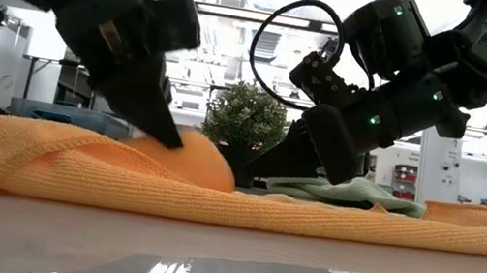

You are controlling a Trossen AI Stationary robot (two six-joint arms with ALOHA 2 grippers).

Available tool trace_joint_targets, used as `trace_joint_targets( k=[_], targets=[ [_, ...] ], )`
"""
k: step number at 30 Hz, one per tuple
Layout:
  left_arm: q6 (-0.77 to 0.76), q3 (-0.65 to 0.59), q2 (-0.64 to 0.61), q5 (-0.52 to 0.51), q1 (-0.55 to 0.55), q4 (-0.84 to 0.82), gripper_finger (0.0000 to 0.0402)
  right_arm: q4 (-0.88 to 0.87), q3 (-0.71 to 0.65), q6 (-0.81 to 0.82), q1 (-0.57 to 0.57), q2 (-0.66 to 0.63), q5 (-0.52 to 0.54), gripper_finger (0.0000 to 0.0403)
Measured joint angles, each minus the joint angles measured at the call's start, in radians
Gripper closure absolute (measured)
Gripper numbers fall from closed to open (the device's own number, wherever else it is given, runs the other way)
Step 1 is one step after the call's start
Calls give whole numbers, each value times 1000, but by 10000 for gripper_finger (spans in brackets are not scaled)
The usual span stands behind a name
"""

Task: Fold microfiber towels
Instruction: Fold the orange microfiber cloth

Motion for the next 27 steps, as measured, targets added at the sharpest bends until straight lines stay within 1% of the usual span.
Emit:
trace_joint_targets(
  k=[4,7,8,10,14,16,19,22,25,27],
  targets=[
    [91,6,-49,1,-41,-105,400,0,0,0,0,0,0,394],
    [158,6,-50,-3,-75,-114,401,0,0,0,0,0,0,394],
    [154,6,-51,-19,-85,-130,401,0,0,0,0,0,0,394],
    [86,6,-51,-104,-92,-209,401,0,0,0,0,0,0,394],
    [-106,6,-59,-318,-88,-437,401,0,0,0,0,0,0,394],
    [-184,3,-60,-378,-88,-505,401,0,0,0,0,0,0,394],
    [-259,-12,-52,-415,-84,-544,401,1,0,0,0,0,0,394],
    [-315,-15,-48,-418,-84,-560,401,3,0,0,0,0,0,394],
    [-322,-16,-47,-415,-84,-562,397,3,0,0,0,0,0,394],
    [-322,-14,-49,-415,-84,-562,387,1,0,0,0,0,0,394]
  ],
)
